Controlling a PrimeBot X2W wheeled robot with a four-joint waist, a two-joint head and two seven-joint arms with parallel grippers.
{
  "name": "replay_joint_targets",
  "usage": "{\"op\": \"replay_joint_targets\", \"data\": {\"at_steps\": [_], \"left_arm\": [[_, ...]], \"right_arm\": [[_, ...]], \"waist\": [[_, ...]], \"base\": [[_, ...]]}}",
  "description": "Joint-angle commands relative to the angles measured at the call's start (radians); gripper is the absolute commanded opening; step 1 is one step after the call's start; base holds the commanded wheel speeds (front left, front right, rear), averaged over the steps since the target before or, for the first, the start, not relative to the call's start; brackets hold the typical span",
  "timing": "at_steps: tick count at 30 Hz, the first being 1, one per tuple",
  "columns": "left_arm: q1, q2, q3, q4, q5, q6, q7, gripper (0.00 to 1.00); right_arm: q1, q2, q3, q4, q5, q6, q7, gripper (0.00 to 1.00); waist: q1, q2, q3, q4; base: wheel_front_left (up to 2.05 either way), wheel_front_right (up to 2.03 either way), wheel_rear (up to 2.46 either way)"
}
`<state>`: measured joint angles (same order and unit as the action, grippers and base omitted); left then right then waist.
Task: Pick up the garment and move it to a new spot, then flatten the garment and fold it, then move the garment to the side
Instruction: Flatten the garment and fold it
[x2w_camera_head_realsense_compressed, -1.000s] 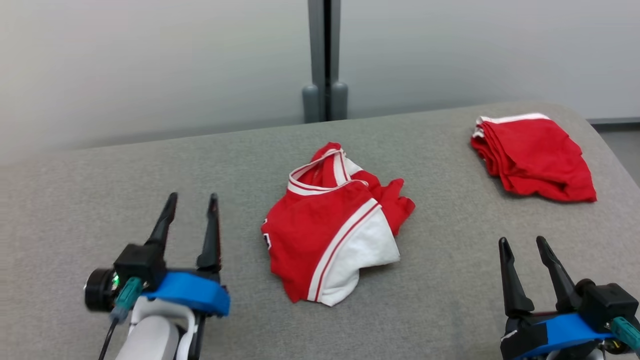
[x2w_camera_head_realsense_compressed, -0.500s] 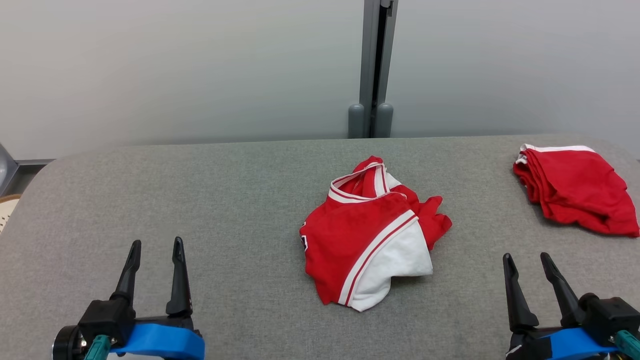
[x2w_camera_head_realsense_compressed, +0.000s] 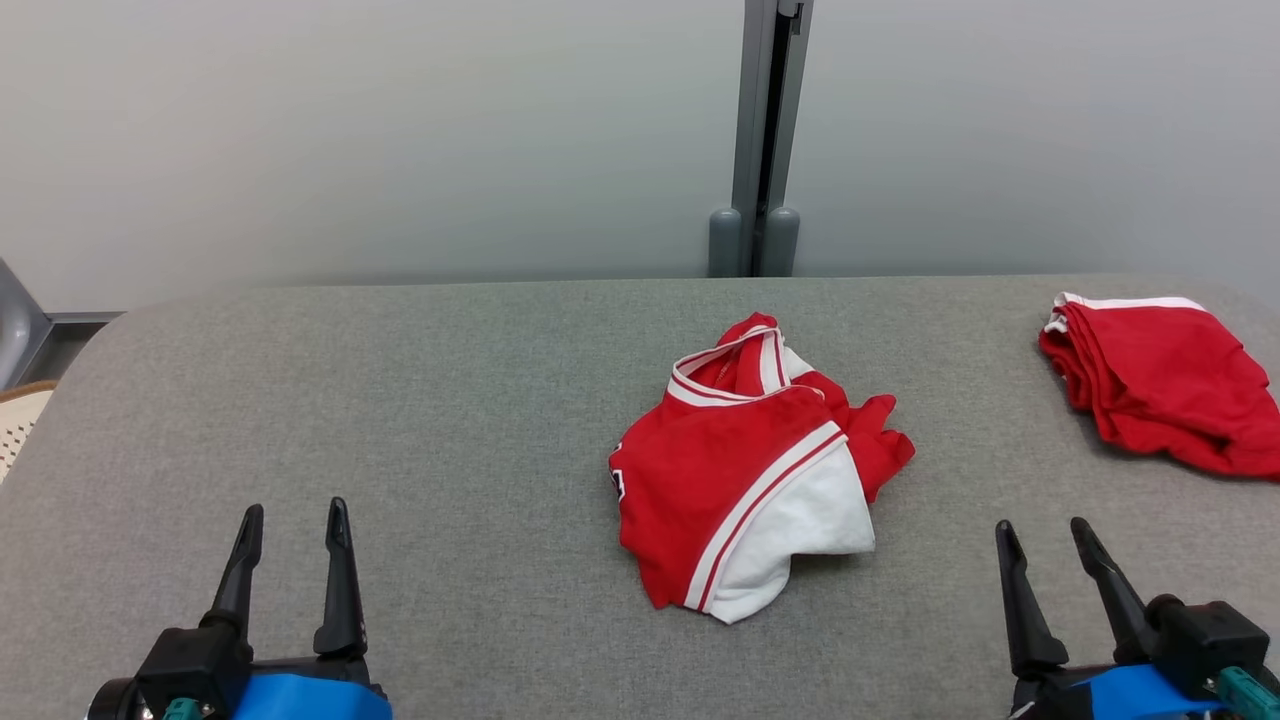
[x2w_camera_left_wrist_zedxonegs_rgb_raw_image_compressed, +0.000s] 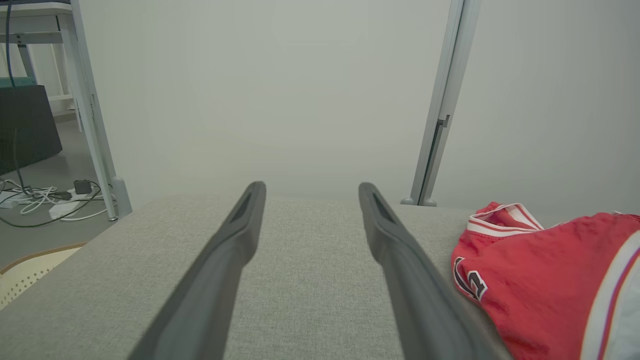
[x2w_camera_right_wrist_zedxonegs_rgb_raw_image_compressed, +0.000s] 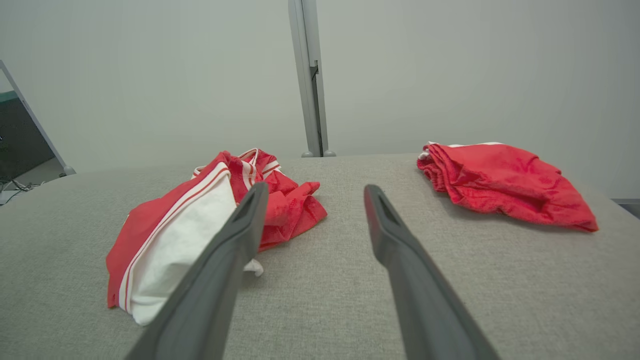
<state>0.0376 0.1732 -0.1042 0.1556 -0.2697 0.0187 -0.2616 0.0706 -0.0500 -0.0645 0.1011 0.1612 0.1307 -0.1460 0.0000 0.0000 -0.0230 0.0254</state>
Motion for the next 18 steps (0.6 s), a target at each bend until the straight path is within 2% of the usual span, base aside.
{"op": "replay_joint_targets", "data": {"at_steps": [1, 10, 18], "left_arm": [[-0.002, -0.003, 0.009, 0.001, 0.009, -0.004, -0.005, 1.00], [-0.039, -0.031, 0.008, 0.010, 0.033, -0.025, -0.005, 1.00], [-0.094, -0.068, 0.003, 0.016, 0.043, -0.042, -0.005, 1.00]], "right_arm": [[-0.009, -0.001, 0.013, -0.005, -0.010, 0.000, 0.005, 1.00], [-0.201, -0.011, 0.140, 0.044, -0.067, 0.000, 0.045, 1.00], [-0.387, -0.035, 0.162, 0.250, -0.085, 0.000, 0.056, 1.00]], "waist": [[0.0000, 0.0000, 0.001, 0.001], [0.0000, 0.0000, 0.031, 0.040], [0.0000, 0.0000, 0.101, 0.110]], "base": [[0.00, 0.00, 0.00], [0.00, 0.00, 0.00], [0.00, 0.00, 0.00]]}}
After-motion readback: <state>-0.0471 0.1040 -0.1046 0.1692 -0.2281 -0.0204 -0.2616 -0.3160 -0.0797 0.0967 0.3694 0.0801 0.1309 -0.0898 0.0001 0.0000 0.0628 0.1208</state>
